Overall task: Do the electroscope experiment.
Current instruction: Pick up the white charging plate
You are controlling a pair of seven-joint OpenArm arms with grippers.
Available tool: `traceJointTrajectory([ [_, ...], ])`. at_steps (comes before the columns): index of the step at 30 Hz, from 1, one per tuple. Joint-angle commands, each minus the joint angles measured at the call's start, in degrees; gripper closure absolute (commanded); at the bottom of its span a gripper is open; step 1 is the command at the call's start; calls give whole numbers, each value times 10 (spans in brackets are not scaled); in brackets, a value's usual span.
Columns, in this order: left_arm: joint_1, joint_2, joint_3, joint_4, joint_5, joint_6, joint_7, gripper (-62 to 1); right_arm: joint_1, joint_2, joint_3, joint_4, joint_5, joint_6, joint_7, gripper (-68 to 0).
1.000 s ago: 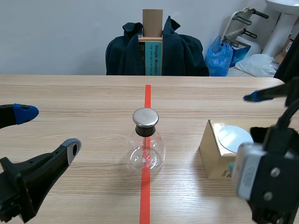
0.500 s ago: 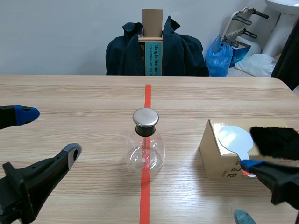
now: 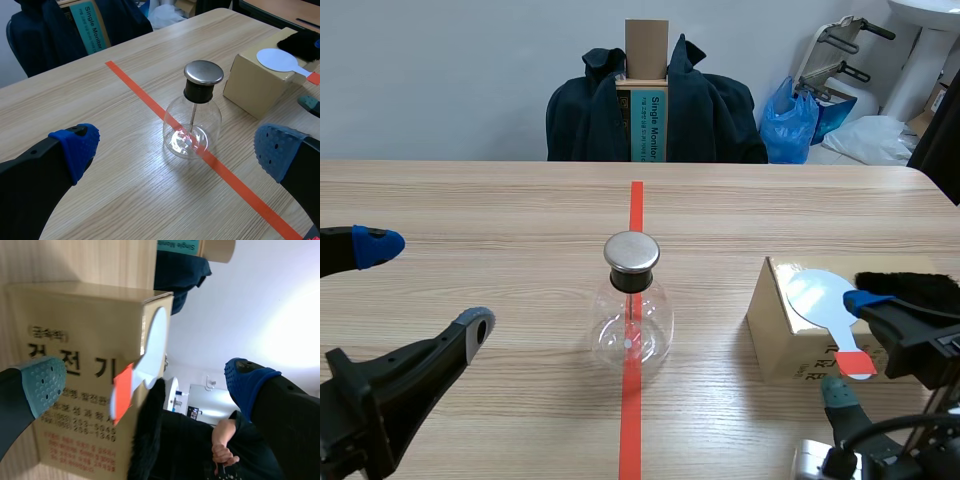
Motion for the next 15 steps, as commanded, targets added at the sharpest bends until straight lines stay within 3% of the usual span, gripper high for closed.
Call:
traceJointTrajectory([
  [1, 0, -2, 2, 11, -5, -1, -9, -623, -1, 3, 1, 9, 3, -9, -11, -679],
  [15, 0, -2, 2, 11, -6, -1, -8, -623, -4, 11, -7, 7, 3, -8, -56, -679],
])
